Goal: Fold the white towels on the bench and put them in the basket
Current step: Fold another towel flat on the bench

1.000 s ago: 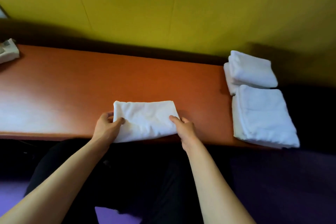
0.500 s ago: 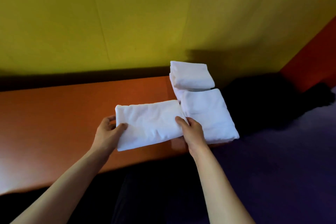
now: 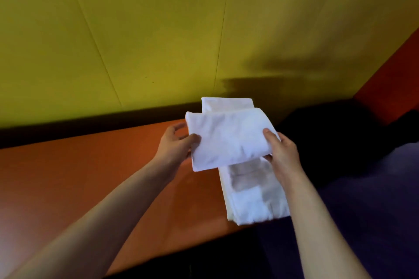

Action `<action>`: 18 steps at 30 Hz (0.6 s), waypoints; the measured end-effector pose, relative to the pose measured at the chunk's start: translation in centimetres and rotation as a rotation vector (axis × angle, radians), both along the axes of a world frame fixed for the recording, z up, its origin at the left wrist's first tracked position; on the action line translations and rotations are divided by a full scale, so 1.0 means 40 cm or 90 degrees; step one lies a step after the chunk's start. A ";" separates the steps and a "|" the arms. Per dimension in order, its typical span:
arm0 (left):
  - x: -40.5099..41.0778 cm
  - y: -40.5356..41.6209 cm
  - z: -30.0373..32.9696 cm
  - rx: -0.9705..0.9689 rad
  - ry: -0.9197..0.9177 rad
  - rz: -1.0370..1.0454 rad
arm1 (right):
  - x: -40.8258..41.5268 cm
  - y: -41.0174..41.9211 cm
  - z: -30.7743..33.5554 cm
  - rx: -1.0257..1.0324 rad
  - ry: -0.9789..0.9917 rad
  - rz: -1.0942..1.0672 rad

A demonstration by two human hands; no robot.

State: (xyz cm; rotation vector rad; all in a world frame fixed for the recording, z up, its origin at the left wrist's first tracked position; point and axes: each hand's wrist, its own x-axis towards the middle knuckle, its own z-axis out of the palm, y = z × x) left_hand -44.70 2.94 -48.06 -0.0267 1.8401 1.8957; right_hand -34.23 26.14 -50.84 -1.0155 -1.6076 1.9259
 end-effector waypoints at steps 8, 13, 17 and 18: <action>-0.245 0.181 -0.017 -0.137 0.206 -0.075 | -0.252 0.186 -0.012 0.108 -0.011 -0.077; -0.290 0.222 -0.126 -0.334 0.402 -0.235 | -0.289 0.197 -0.105 0.576 -0.288 -0.053; -0.268 0.227 -0.180 -0.415 0.480 -0.307 | -0.280 0.158 -0.164 0.850 -0.188 0.022; -0.266 0.225 -0.183 -0.439 0.488 -0.301 | -0.279 0.150 -0.175 0.851 -0.215 0.077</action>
